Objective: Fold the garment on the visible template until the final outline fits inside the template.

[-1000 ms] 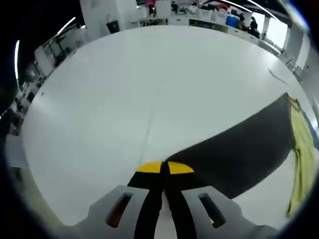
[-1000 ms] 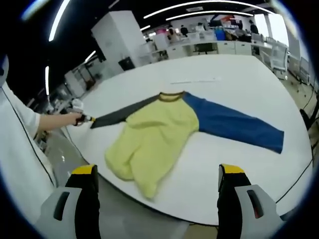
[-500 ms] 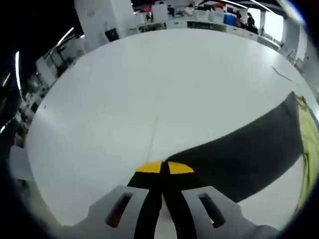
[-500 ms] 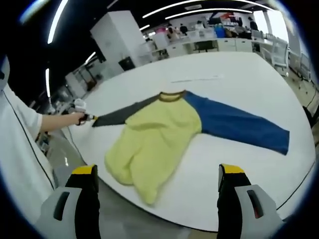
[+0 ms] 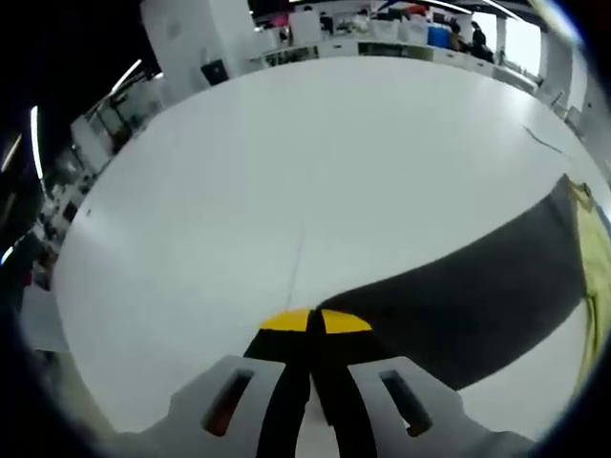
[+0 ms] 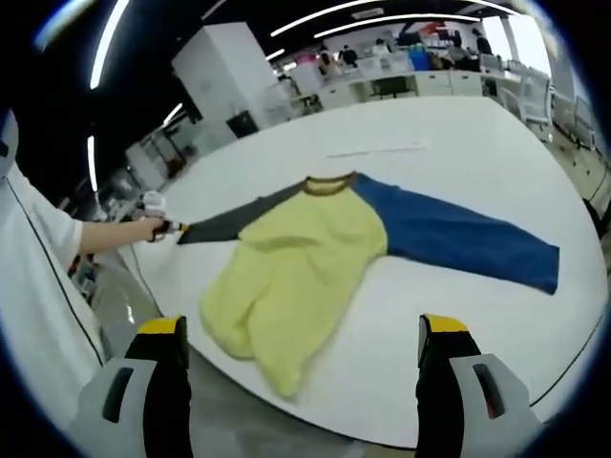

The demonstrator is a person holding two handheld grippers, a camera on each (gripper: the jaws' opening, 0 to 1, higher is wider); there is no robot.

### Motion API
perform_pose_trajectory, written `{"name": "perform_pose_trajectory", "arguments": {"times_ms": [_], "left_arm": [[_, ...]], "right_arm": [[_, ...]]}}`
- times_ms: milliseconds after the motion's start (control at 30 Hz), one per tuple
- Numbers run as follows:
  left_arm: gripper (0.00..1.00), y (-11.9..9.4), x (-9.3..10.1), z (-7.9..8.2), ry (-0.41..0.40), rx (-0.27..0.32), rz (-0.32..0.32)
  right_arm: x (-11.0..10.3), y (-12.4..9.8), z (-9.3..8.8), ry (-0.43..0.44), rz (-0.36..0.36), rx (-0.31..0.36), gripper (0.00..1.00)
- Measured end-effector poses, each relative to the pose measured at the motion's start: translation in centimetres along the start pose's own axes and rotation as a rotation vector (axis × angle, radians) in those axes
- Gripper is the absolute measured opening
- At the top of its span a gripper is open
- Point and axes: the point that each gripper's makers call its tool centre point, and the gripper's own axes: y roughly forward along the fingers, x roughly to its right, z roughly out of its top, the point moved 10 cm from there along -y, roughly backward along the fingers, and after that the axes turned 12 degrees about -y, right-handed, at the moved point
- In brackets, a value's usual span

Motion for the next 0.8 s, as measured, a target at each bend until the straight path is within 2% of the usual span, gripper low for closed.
{"name": "perform_pose_trajectory", "arguments": {"times_ms": [400, 800], "left_arm": [[0.0, 0.08, -0.06, 0.27, -0.02, -0.007, -0.003], [0.0, -0.47, -0.38, -0.18, -0.03, -0.037, 0.002]], "right_arm": [[-0.03, -0.03, -0.1, 0.002, -0.004, -0.003, 1.0], [-0.01, 0.06, 0.18, 0.0, -0.002, 0.012, 1.0]]}}
